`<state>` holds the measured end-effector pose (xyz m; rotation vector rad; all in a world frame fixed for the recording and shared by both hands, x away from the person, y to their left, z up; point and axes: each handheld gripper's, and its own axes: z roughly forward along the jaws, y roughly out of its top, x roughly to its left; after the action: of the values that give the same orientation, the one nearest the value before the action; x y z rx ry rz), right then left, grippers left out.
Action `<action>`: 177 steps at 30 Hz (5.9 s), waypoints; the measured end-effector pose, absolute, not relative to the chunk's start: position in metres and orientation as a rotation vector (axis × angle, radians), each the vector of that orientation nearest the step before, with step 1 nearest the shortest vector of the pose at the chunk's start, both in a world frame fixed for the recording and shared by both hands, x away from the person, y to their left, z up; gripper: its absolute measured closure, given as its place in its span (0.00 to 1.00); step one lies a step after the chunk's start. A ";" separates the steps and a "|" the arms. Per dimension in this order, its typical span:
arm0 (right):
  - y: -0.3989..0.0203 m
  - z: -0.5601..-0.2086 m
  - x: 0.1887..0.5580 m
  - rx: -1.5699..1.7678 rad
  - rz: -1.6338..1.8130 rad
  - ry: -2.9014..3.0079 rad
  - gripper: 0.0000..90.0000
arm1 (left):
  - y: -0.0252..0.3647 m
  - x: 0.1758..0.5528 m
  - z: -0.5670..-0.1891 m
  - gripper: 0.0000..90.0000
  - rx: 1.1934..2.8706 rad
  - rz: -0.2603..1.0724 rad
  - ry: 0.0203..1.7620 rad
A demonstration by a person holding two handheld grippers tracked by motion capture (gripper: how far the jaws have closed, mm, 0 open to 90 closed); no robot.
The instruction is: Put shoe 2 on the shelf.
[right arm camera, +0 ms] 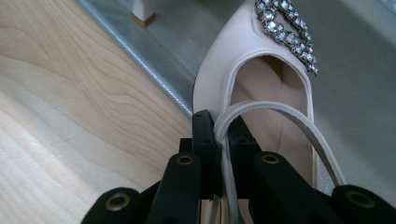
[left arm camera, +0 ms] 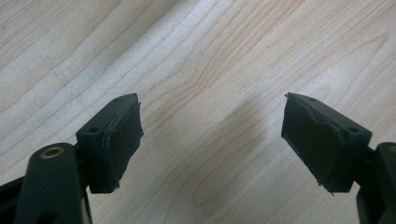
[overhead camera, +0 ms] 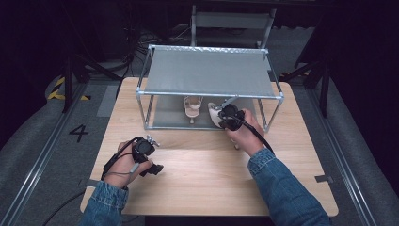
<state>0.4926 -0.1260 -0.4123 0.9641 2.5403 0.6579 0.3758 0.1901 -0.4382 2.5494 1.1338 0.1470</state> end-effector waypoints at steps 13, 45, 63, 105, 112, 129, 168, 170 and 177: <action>-0.126 -0.415 0.498 1.006 0.766 2.558 0.73 | 0.192 0.377 -0.439 0.23 2.550 0.143 1.139; -0.213 -0.375 0.415 1.197 0.898 2.484 0.67 | 0.172 0.395 -0.435 0.24 2.567 0.126 1.079; -0.219 -0.426 0.406 1.195 0.858 2.559 0.68 | 0.176 0.392 -0.437 0.23 2.561 0.123 1.093; -0.180 -0.443 0.441 1.186 1.072 2.426 0.88 | 0.175 0.389 -0.439 0.24 2.559 0.153 1.083; -0.163 -0.441 0.459 1.188 1.090 2.417 0.88 | 0.183 0.384 -0.439 0.24 2.551 0.150 1.112; -0.132 -0.445 0.501 1.179 1.055 2.412 0.89 | 0.199 0.374 -0.440 0.24 2.528 0.157 1.163; -0.109 -0.458 0.522 1.149 1.044 2.409 0.76 | 0.193 0.385 -0.443 0.23 2.537 0.130 1.133; -0.112 -0.454 0.515 1.132 1.043 2.399 0.65 | 0.193 0.386 -0.442 0.23 2.537 0.134 1.122; -0.125 -0.435 0.494 1.129 1.095 2.379 0.61 | 0.193 0.386 -0.440 0.23 2.531 0.142 1.125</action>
<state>0.4938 -0.1253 -0.4349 1.1289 2.3791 1.0951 0.3862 0.1925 -0.4402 2.5310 1.1247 0.1419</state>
